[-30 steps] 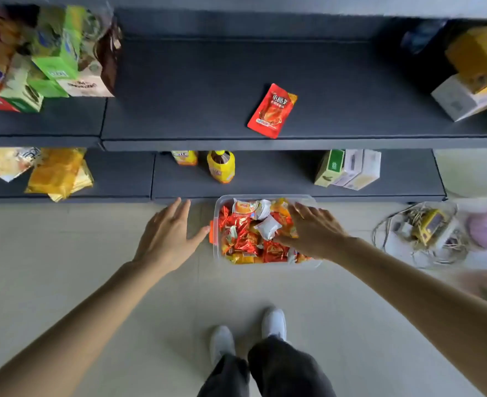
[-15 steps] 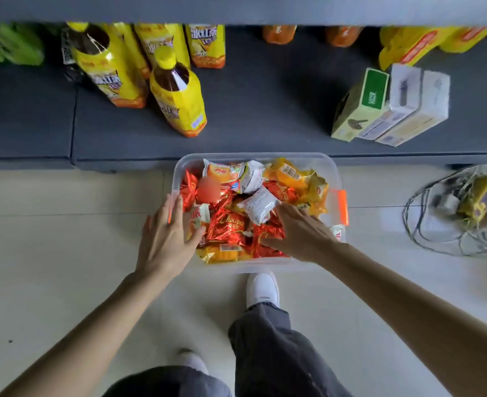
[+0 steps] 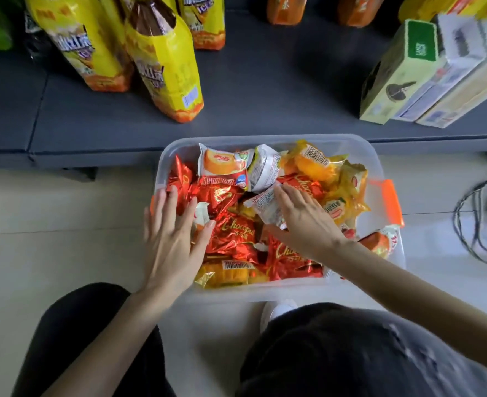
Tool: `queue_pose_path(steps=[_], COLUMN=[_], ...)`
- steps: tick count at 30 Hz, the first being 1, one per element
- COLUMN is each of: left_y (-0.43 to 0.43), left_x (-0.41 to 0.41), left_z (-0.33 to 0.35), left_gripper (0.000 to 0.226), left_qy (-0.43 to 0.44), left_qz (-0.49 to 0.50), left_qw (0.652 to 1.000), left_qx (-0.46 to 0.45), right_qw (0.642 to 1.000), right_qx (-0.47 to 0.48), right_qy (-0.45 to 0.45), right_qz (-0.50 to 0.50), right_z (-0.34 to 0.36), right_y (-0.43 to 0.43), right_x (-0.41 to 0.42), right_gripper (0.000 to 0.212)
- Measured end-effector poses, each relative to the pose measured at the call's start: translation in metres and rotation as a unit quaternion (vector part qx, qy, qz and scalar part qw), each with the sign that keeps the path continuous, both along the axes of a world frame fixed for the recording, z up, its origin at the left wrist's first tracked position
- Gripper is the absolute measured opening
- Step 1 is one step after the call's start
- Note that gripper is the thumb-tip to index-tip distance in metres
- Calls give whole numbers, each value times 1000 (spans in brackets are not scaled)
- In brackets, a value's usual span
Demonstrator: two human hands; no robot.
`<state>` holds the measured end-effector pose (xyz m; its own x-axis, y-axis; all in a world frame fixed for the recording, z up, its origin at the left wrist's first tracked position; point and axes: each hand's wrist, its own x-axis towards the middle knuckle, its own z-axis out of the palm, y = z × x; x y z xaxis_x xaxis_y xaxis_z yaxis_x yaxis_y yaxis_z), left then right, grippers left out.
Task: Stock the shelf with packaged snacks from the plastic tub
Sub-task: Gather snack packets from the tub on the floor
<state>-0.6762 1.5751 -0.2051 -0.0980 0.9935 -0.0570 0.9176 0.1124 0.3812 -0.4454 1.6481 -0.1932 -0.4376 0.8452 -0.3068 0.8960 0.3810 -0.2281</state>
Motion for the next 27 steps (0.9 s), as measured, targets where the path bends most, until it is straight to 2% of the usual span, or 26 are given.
queue_pose_path(steps=[2, 4, 5, 7, 8, 10, 12, 14, 16, 18, 19, 21, 24, 27], left_y=[2, 5, 8, 17, 23, 34, 41, 45, 45, 42, 40, 33, 19, 5], left_x=[1, 4, 6, 11, 14, 22, 29, 32, 27, 16, 9, -7, -29, -47], left_z=[7, 25, 35, 53, 62, 80, 92, 97, 98, 101, 102, 104, 103, 96], left_gripper=[79, 77, 75, 70, 67, 55, 43, 32, 23, 17, 20, 36, 47, 48], left_qy=[-66, -150, -188, -254, -300, -418, -497, -516, -544, -569, -567, -552, -534, -534], left_qz=[25, 43, 47, 46, 42, 46, 50, 43, 65, 97, 102, 104, 103, 138], left_qw=[998, 987, 980, 965, 952, 907, 864, 850, 825, 800, 798, 802, 810, 811], left_qx=[5, 22, 34, 41, 35, -1, -55, -99, -135, -164, -176, -202, -221, -195], right_qw=[998, 974, 939, 813, 753, 665, 611, 573, 567, 611, 632, 668, 712, 716], right_qx=[-22, -107, -164, -293, -343, -427, -488, -516, -515, -485, -470, -451, -444, -450], right_qy=[44, 161, 242, 410, 464, 525, 556, 580, 580, 556, 545, 528, 496, 491], right_qz=[-27, -119, -184, -291, -317, -317, -282, -263, -276, -287, -287, -268, -225, -209], right_z=[2, 11, 19, 35, 42, 54, 65, 74, 79, 81, 80, 81, 84, 84], right_y=[3, 7, 10, 16, 17, 18, 18, 17, 18, 19, 21, 22, 19, 17], right_x=[0, 1, 2, 4, 7, 11, 7, -3, -16, -28, -34, -44, -62, -75], right_gripper=[77, 64, 55, 43, 47, 58, 64, 62, 49, 33, 28, 20, 23, 33])
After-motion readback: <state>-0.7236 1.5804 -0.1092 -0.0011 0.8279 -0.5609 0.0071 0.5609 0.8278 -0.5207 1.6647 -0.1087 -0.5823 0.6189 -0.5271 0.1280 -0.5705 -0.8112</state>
